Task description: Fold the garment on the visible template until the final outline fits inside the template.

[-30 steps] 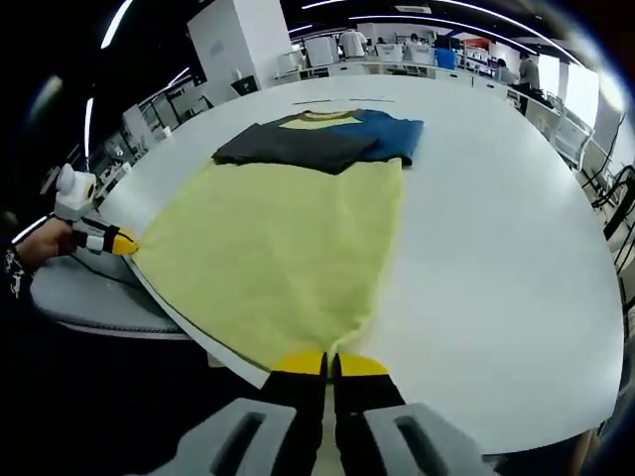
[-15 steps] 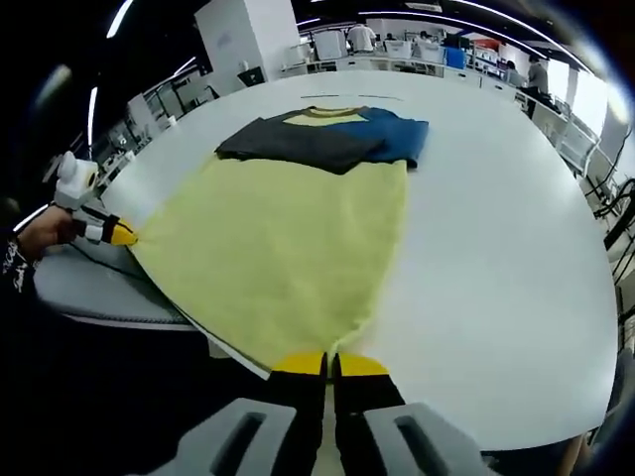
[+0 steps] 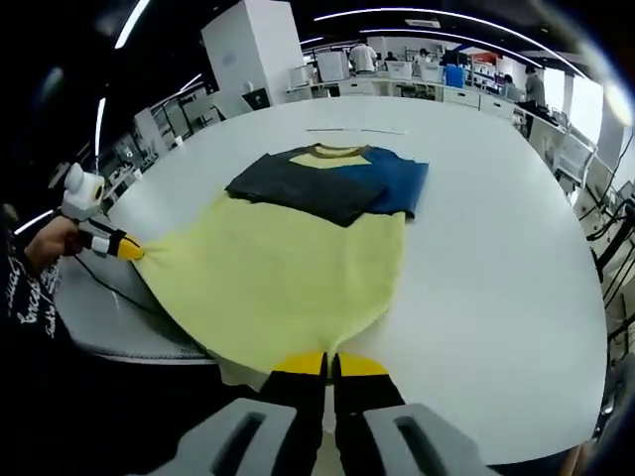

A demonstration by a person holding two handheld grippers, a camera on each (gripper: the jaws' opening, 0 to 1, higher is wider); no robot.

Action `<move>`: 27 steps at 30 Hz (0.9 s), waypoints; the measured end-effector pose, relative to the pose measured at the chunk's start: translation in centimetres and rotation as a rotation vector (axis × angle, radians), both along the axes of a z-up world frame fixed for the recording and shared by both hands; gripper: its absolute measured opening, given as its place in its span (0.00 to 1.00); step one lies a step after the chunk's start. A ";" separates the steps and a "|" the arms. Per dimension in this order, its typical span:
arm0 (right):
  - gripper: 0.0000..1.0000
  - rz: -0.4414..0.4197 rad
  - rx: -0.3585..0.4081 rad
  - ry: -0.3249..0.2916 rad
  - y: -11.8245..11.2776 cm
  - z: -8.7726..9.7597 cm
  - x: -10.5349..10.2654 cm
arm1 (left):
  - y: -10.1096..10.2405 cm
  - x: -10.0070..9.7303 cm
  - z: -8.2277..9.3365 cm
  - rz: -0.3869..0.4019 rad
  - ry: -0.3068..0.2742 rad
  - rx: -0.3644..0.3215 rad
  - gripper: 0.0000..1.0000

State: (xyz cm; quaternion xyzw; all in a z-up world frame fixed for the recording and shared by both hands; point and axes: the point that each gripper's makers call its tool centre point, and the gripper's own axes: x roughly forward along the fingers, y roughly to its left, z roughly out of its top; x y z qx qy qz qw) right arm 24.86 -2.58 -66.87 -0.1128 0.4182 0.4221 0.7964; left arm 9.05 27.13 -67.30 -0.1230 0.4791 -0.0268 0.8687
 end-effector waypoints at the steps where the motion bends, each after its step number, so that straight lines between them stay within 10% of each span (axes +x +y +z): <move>1: 0.00 -0.002 0.007 -0.004 0.0 0.3 0.1 | 0.1 0.2 0.4 -0.001 -0.008 0.001 0.00; 27: 0.00 -0.047 0.126 -0.133 2.3 7.0 3.5 | 3.0 5.2 7.3 0.039 -0.183 -0.007 0.00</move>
